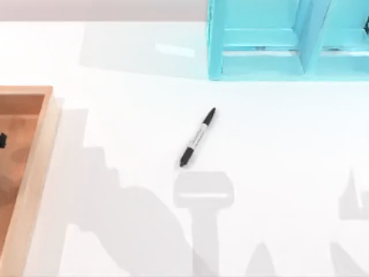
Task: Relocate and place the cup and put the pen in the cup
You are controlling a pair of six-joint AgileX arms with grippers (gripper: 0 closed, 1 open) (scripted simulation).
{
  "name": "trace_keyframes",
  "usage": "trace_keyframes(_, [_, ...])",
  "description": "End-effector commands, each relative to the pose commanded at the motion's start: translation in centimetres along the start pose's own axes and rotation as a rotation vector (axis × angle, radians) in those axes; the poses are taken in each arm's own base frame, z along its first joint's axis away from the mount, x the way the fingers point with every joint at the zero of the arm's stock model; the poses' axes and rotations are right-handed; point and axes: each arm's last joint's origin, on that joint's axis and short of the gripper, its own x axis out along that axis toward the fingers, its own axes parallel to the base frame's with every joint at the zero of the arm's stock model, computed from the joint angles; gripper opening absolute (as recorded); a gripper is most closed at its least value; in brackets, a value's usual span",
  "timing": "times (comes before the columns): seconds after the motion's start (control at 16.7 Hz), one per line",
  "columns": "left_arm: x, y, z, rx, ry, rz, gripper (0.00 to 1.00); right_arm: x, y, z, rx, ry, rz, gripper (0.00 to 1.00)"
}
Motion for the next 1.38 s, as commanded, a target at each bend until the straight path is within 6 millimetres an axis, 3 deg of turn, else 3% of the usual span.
trace_keyframes(0.3, [-0.7,0.2,0.5,-0.033,-0.014,0.005,0.0,0.0,0.0,0.0,0.0,0.0,0.0,1.0])
trace_keyframes(0.6, [-5.7,-0.7,2.9,-0.15,-0.127,0.026,0.0,0.0,0.0,0.0,0.0,0.0,0.0,1.0])
trace_keyframes(0.84, [-10.5,-5.7,3.5,-0.147,-0.136,0.008,0.0,0.0,0.0,0.0,0.0,0.0,0.0,1.0])
trace_keyframes(1.14, [-14.4,-13.6,0.9,-0.027,-0.023,-0.001,0.0,0.0,0.0,0.0,0.0,0.0,0.0,1.0])
trace_keyframes(1.38, [-15.1,-15.0,0.0,0.002,-0.003,0.001,0.0,0.0,0.0,0.0,0.0,0.0,0.0,1.0])
